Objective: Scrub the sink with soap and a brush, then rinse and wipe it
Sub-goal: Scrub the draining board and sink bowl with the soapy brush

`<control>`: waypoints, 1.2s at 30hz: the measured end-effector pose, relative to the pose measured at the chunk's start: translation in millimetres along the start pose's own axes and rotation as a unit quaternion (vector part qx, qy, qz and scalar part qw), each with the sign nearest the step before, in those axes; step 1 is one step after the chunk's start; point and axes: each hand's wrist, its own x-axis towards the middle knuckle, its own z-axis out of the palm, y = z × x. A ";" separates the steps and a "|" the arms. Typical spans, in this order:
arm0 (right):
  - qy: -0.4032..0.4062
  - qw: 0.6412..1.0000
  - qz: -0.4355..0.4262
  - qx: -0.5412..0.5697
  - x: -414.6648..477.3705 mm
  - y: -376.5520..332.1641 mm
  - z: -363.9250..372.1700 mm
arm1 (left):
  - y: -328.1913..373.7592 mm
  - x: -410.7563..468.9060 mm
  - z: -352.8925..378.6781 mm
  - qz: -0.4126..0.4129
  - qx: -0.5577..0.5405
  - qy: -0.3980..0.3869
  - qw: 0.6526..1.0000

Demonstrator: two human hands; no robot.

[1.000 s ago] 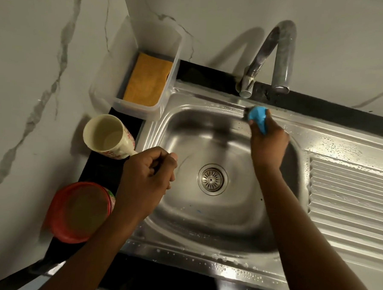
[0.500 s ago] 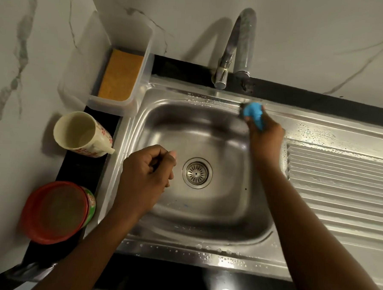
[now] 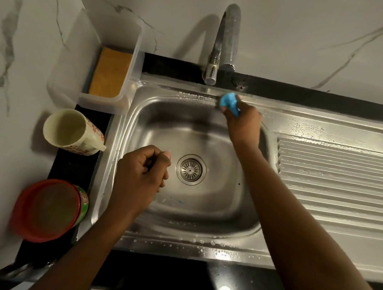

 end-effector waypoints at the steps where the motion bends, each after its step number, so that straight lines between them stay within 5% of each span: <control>1: 0.018 1.000 0.015 -0.004 1.9 9.4 -16.0 | 0.0 0.9 0.3 0.001 -0.002 -0.002 1.000; 6: 0.118 0.986 0.114 0.005 3.6 52.0 -80.9 | -0.2 2.3 3.6 -0.002 -0.012 -0.015 1.000; 10: 0.126 0.985 0.120 0.010 -7.3 49.5 -60.0 | 0.4 4.4 0.4 -0.004 -0.018 -0.014 1.000; 24: -0.123 0.986 -0.105 0.046 -23.6 -96.8 116.3 | -9.8 7.6 -33.4 -0.029 -0.025 0.049 0.998; 36: -0.189 0.974 -0.102 0.077 -35.8 -88.5 139.7 | -13.3 -5.8 -42.5 -0.039 -0.023 0.057 0.997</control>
